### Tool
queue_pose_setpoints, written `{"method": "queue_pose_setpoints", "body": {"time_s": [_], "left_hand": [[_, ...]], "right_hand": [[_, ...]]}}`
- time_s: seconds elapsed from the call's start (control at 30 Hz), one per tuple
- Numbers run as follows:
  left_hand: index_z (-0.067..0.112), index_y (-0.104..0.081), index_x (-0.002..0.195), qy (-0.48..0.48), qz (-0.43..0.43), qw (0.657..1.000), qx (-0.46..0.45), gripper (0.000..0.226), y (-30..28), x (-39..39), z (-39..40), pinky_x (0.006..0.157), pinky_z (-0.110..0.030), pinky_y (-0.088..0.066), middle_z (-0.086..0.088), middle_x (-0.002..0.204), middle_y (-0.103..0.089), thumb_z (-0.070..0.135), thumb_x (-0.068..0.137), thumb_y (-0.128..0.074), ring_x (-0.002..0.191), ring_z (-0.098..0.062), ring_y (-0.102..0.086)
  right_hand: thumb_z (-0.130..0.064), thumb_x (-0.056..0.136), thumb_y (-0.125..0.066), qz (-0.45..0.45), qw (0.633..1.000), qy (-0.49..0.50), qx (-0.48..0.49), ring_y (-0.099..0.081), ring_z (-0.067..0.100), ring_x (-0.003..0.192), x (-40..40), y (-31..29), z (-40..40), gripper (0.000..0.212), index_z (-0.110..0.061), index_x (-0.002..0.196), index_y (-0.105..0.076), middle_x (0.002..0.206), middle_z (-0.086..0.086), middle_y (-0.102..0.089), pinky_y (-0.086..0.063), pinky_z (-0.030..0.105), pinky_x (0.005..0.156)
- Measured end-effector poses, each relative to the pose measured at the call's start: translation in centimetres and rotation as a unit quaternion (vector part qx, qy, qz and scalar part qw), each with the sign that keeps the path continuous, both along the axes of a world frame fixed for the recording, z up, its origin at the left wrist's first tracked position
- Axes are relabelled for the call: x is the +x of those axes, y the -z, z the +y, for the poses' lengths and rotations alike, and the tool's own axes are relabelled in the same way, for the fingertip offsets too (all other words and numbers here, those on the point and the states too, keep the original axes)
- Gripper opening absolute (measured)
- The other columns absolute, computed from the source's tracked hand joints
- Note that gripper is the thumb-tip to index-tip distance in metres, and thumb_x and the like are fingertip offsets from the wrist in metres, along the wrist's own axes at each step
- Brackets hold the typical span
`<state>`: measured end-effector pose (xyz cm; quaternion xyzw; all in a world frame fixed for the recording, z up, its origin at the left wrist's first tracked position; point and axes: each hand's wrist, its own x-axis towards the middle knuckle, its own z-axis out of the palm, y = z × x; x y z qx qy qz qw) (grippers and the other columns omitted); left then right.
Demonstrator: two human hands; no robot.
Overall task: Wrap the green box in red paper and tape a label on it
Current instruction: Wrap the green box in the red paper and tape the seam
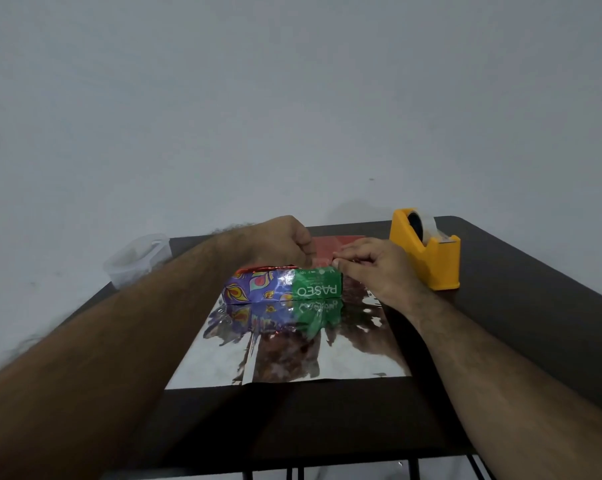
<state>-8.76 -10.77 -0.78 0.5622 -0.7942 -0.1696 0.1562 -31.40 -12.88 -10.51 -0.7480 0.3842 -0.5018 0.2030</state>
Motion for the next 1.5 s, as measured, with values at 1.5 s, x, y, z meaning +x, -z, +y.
{"method": "queue_pose_setpoints", "body": {"time_s": [1.5], "left_hand": [[0.01, -0.069, 0.07, -0.202, -0.058, 0.977, -0.036, 0.024, -1.2, -2.6, 2.3, 0.046, -0.019, -0.04, 0.005, 0.053, -0.063, 0.026, 0.076, -0.086, 0.048, -0.01, -0.058]], "right_hand": [[-0.03, 0.082, -0.087, -0.095, 0.987, 0.08, 0.106, -0.072, 0.005, 0.092, 1.7, -0.1, 0.2, 0.006, -0.024, 0.084, -0.085, 0.09, -0.014, -0.079, -0.06, 0.043, 0.092]]}}
